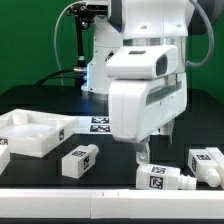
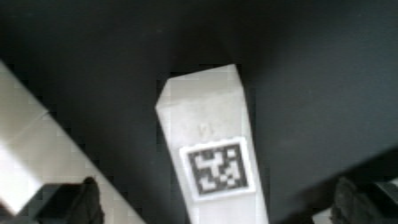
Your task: Assemble square table
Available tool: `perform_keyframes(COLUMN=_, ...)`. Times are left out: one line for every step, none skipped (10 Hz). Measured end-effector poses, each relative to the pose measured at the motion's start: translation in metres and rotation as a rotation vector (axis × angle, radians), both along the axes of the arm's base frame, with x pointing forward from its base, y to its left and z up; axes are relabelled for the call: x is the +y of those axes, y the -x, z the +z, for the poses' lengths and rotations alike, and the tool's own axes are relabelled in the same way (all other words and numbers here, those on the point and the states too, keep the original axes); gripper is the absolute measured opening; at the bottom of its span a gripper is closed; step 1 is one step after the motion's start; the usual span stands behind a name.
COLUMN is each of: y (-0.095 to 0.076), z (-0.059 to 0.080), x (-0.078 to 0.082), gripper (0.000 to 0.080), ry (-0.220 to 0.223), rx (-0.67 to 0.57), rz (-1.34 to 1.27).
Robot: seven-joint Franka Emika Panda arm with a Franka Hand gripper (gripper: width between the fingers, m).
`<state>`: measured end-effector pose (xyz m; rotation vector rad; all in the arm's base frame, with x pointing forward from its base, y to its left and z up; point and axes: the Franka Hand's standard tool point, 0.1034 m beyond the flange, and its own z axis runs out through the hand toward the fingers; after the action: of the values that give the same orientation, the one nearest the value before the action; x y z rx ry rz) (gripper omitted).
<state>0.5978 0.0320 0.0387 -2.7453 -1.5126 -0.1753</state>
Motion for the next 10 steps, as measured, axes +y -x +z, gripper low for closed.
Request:
perform_keyframes(y=0.002, z=-0.007, x=0.002, gripper=0.0650, ry=-0.003, rx=-0.006, rz=-0.004)
perform_keyframes(y=0.005, z=-0.014, x=0.003, gripper=0.0650, ry=-0.005, rx=-0.013, rz=-0.005)
perform_keyframes(y=0.006, z=-0.022, x=0.000, gripper=0.0650, ry=-0.008, rx=-0.024, rz=-0.010)
perform_keyframes(y=0.007, z=-0.027, x=-0.003, gripper=0.0650, ry=-0.009, rx=-0.026, rz=-0.015)
perform_keyframes(y=0.007, z=-0.026, x=-0.002, gripper=0.0638, ry=-0.009, rx=-0.026, rz=-0.015)
perform_keyframes(y=0.007, z=-0.026, x=-0.002, gripper=0.0638, ry=-0.009, rx=-0.025, rz=-0.015)
perform_keyframes(y=0.007, z=-0.026, x=-0.002, gripper=0.0469, ry=-0.009, rx=-0.025, rz=-0.015)
perform_keyframes(y=0.007, z=-0.027, x=-0.002, gripper=0.0286, ry=-0.009, rx=-0.025, rz=-0.015)
perform_keyframes(y=0.007, z=-0.026, x=-0.002, gripper=0.0286, ry=-0.009, rx=-0.025, rz=-0.015)
perform_keyframes(y=0.007, z=-0.026, x=-0.002, gripper=0.0284, ry=-0.009, rx=-0.026, rz=-0.015)
